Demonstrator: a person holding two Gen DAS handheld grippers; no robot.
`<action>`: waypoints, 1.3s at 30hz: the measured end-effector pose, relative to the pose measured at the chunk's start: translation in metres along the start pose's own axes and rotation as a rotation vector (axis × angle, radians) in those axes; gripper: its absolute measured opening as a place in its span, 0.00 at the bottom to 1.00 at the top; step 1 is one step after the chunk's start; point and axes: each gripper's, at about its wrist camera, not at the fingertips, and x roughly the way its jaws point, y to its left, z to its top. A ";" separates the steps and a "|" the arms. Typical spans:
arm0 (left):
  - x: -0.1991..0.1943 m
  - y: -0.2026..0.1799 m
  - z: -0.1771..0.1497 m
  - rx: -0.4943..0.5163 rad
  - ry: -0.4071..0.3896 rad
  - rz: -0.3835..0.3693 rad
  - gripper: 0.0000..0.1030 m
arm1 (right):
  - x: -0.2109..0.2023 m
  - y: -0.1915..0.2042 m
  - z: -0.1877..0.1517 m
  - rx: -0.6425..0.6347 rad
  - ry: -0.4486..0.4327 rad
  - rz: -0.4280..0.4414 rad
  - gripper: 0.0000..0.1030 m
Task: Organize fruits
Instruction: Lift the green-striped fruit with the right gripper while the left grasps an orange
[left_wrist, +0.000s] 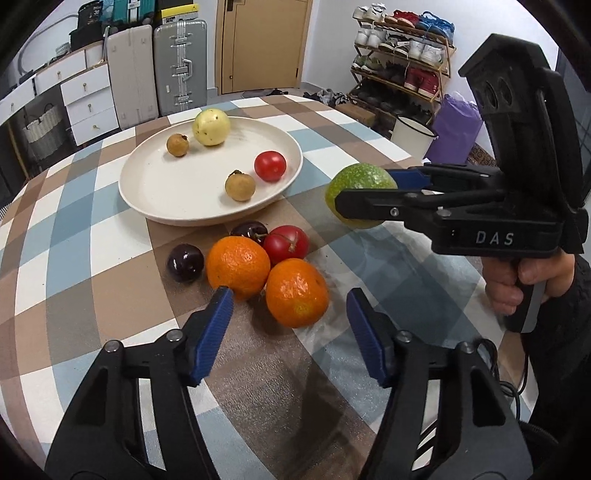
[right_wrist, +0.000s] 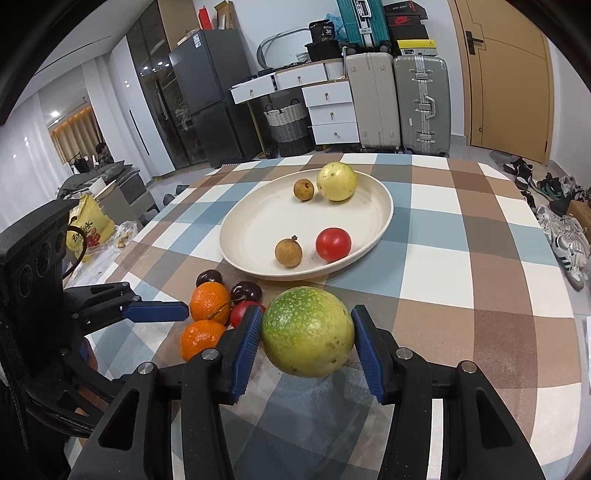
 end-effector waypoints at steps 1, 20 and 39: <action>0.001 0.000 -0.001 0.000 0.006 -0.005 0.57 | 0.000 0.001 -0.001 -0.002 0.002 0.002 0.49; 0.012 -0.019 -0.001 0.022 -0.001 0.061 0.39 | -0.018 0.014 -0.010 0.002 -0.008 0.006 0.49; -0.031 -0.013 0.004 0.038 -0.159 -0.011 0.31 | -0.047 0.019 0.001 -0.002 -0.068 -0.018 0.49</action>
